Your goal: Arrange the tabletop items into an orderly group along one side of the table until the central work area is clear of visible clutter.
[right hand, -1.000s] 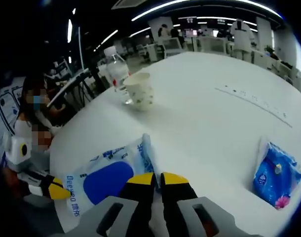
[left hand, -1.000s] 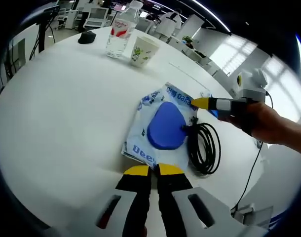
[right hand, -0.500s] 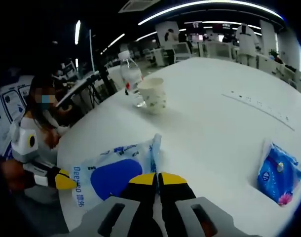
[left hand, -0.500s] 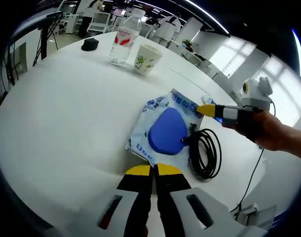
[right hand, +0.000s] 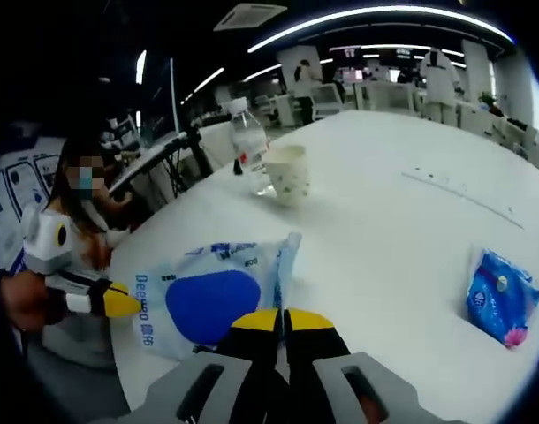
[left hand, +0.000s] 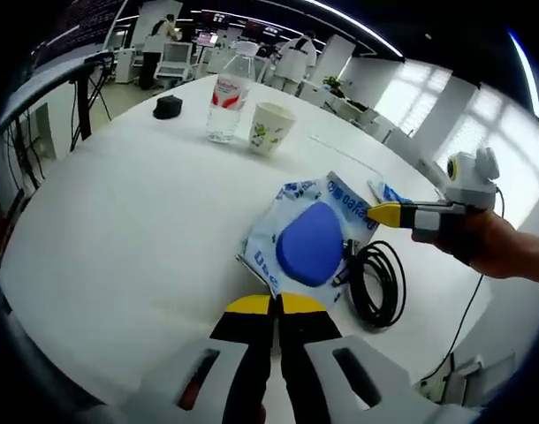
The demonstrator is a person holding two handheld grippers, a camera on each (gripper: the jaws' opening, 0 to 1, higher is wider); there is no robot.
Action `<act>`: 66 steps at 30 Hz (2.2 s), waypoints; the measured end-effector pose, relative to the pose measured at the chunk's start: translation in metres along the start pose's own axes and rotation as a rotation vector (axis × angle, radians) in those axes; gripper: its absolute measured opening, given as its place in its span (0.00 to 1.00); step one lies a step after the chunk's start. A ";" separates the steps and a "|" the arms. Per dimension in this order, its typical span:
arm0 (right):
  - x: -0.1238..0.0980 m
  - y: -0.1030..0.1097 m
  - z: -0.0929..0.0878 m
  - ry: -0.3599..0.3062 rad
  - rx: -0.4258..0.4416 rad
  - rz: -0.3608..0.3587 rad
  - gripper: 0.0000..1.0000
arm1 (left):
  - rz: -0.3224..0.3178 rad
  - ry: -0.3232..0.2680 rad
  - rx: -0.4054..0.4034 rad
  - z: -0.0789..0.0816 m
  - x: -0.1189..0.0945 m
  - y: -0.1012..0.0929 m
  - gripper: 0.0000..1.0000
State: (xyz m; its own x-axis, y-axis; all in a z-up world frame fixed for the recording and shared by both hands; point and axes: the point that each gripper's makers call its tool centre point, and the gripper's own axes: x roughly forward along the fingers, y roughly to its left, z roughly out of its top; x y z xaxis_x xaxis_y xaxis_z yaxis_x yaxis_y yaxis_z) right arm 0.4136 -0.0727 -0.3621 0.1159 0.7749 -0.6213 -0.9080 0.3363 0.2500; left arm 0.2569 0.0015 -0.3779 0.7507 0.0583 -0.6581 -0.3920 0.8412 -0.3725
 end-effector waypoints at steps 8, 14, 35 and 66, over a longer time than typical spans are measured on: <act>-0.010 0.006 -0.005 -0.025 0.006 -0.018 0.00 | 0.010 -0.028 0.005 0.010 -0.005 0.006 0.00; -0.020 0.012 -0.010 -0.041 0.016 -0.040 0.00 | 0.013 -0.044 0.009 0.018 -0.009 0.008 0.00; -0.049 0.002 0.004 -0.139 0.029 -0.154 0.00 | -0.037 -0.103 0.090 0.053 -0.003 -0.009 0.00; -0.049 0.000 0.001 -0.131 0.046 -0.172 0.00 | -0.058 -0.099 0.109 0.061 0.001 -0.012 0.00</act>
State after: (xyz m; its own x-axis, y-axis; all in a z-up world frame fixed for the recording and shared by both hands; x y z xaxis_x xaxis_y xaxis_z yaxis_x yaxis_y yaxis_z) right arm 0.4079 -0.1102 -0.3308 0.3221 0.7659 -0.5564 -0.8513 0.4915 0.1837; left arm 0.2952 0.0237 -0.3345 0.8212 0.0559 -0.5679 -0.2903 0.8978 -0.3313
